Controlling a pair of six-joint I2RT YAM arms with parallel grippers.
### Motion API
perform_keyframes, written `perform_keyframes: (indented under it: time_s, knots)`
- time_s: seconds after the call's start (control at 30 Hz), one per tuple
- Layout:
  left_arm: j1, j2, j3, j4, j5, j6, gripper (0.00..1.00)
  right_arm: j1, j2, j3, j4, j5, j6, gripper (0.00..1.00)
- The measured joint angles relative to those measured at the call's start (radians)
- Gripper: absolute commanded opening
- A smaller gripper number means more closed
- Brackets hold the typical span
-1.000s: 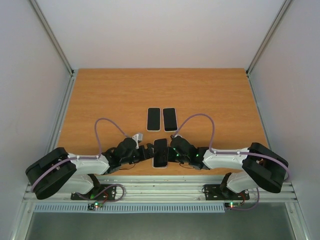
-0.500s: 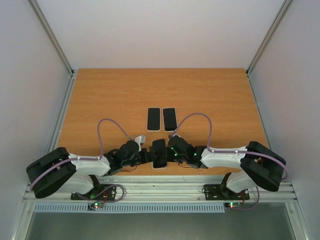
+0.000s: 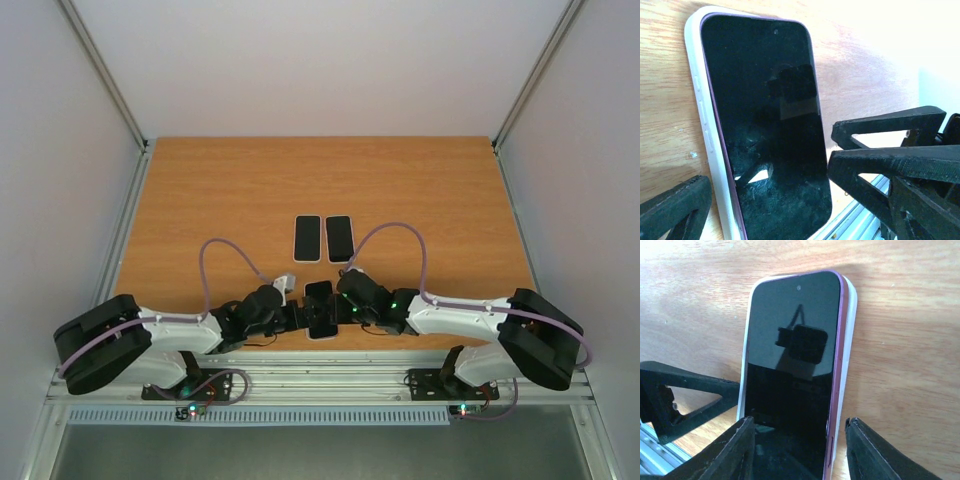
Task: Put the phone into the phone case
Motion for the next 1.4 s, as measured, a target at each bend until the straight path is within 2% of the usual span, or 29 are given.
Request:
perform_keyframes:
  time_s: [0.23, 0.47, 0.53, 0.7, 1.17, 1.4]
  knots:
    - [-0.002, -0.066, 0.0, -0.079, -0.025, -0.003, 0.97, 0.001, -0.074, 0.042, -0.149, 0.057, -0.051, 0.51]
    - [-0.002, -0.09, 0.0, -0.147, -0.03, -0.002, 0.97, 0.041, -0.115, 0.043, -0.259, 0.068, -0.067, 0.4]
    - [-0.002, -0.09, 0.0, -0.148, -0.029, -0.002, 0.97, 0.053, -0.099, 0.043, -0.261, 0.059, -0.069, 0.32]
    - [-0.002, -0.086, 0.0, -0.144, -0.024, -0.003, 0.97, 0.064, -0.041, 0.043, -0.244, 0.032, -0.074, 0.24]
    - [-0.045, 0.005, 0.008, -0.021, -0.032, -0.012, 0.96, 0.073, 0.03, 0.054, -0.186, -0.026, -0.072, 0.13]
    - [-0.063, 0.026, 0.017, -0.002, -0.07, -0.011, 0.96, 0.071, 0.031, 0.055, -0.186, -0.037, -0.07, 0.12]
